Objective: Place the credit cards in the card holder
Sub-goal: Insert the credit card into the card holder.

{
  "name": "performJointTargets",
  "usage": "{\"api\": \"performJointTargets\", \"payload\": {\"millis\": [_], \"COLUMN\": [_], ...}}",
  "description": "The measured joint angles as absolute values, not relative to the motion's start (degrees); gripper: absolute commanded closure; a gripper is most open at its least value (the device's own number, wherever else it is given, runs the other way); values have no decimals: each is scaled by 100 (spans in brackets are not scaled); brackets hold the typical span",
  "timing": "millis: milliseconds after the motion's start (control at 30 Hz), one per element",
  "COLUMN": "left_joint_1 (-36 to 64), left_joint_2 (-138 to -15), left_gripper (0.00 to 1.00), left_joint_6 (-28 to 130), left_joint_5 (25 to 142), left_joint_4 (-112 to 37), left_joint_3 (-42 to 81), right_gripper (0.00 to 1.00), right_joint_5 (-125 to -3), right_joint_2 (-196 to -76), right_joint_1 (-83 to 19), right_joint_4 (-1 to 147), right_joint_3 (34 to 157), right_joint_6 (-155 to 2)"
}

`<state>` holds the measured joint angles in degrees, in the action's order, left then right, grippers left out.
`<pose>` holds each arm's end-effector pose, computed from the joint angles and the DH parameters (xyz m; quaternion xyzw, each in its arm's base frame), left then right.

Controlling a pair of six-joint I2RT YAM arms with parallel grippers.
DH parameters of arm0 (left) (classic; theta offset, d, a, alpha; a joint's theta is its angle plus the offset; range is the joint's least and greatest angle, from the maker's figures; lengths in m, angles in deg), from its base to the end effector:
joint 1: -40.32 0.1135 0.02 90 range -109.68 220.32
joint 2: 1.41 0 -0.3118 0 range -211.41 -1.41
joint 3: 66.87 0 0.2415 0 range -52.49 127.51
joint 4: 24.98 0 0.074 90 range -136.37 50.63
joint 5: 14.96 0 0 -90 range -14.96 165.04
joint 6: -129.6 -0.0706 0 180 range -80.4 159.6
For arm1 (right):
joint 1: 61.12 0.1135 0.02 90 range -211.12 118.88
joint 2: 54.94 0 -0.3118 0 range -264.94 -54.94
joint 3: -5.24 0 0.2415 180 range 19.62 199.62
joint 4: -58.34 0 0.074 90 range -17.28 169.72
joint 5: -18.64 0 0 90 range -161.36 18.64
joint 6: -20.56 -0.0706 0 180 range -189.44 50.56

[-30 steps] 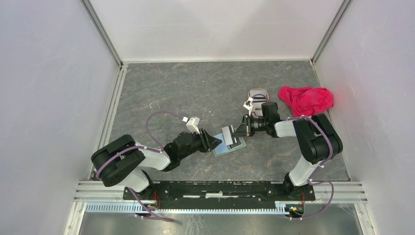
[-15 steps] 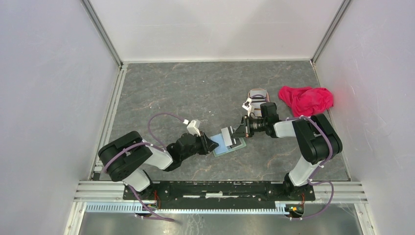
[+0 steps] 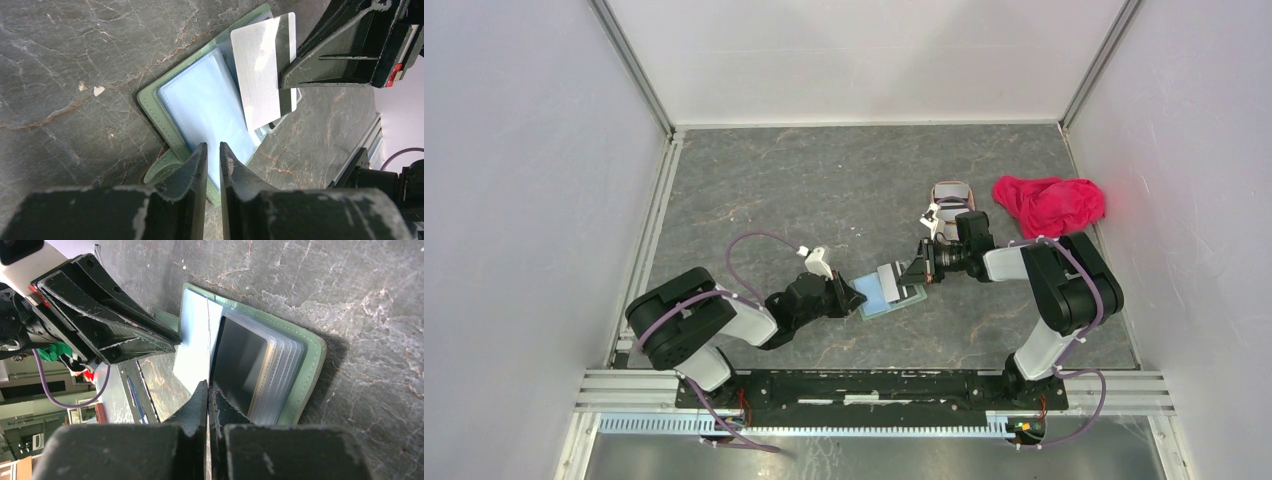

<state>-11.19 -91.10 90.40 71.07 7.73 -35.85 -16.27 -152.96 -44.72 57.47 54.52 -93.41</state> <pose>0.1742 -0.2112 0.1558 -0.0131 0.8475 -0.3943 0.3552 0.2710 0.1401 0.1559 -0.1112 0.8366 0.5150 0.1502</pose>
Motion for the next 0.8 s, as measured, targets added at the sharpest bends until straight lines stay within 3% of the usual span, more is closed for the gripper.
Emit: {"api": "performJointTargets", "payload": {"millis": [800], "left_joint_1": [-1119], "left_joint_2": [-9267], "left_gripper": [85], "left_joint_6": [9045], "left_joint_5": [7098], "left_joint_4": [886], "left_joint_3": [-3541], "right_gripper": [100], "right_joint_5": [-1855], "right_joint_2": [-15285], "right_joint_1": [-4308], "right_joint_4": [5870], "right_joint_3": [5386], "right_joint_6": [-9564]}}
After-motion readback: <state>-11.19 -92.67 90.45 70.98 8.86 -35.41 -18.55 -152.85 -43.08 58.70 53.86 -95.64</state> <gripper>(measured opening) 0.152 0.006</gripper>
